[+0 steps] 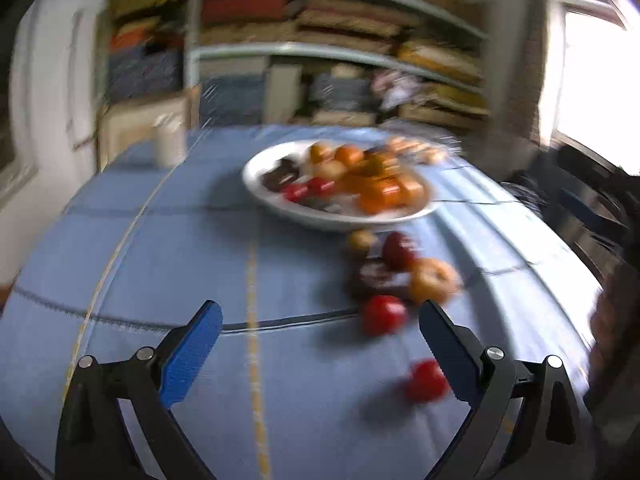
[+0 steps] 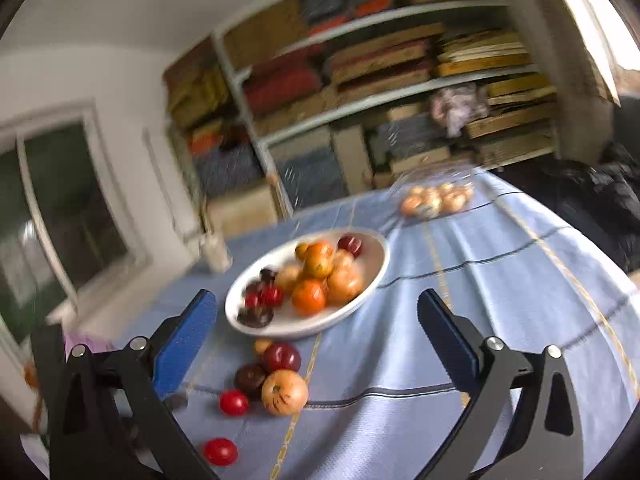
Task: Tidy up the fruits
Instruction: 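Move both tools back toward the fruit pile, then grasp a red tomato with the left tool while the right tool grasps another red tomato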
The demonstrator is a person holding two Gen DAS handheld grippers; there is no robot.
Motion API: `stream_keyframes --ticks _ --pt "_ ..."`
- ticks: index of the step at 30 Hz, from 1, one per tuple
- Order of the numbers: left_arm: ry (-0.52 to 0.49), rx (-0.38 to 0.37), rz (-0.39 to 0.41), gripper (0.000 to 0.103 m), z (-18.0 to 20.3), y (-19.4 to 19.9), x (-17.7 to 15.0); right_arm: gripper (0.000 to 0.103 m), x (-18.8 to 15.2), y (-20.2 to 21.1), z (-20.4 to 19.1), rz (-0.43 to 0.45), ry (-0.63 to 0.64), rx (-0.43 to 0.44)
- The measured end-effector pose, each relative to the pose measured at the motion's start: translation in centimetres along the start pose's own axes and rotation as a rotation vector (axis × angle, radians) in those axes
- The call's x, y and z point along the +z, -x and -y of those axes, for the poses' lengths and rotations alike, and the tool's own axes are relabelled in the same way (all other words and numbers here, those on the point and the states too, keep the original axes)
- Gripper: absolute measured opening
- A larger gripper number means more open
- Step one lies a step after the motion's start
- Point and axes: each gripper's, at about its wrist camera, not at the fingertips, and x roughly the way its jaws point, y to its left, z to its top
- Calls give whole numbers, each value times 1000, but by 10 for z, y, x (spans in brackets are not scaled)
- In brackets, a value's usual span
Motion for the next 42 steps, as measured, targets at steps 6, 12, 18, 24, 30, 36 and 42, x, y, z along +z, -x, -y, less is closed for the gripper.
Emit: stream_keyframes --ticks 6,12,18,24,30,36,42 --pt "-112 -56 -36 99 26 -5 -8 99 -5 -12 49 -117 -264 38" --pt "-192 -101 -110 99 41 -21 -13 99 -7 -18 73 -141 -421 62" --pt "-276 -105 -184 99 60 -35 -20 99 -6 -18 74 -156 -436 74" --pt "-263 -105 -167 99 56 -34 -20 99 -8 -22 72 -196 -452 95" --pt "-202 -101 -207 82 46 -40 -18 99 -9 -22 69 -210 -437 83" --pt "-227 -147 -248 53 53 -46 -22 99 -11 -24 70 -220 -448 77" --pt "-225 -184 -286 49 57 -53 -26 99 -13 -28 70 -247 -463 88"
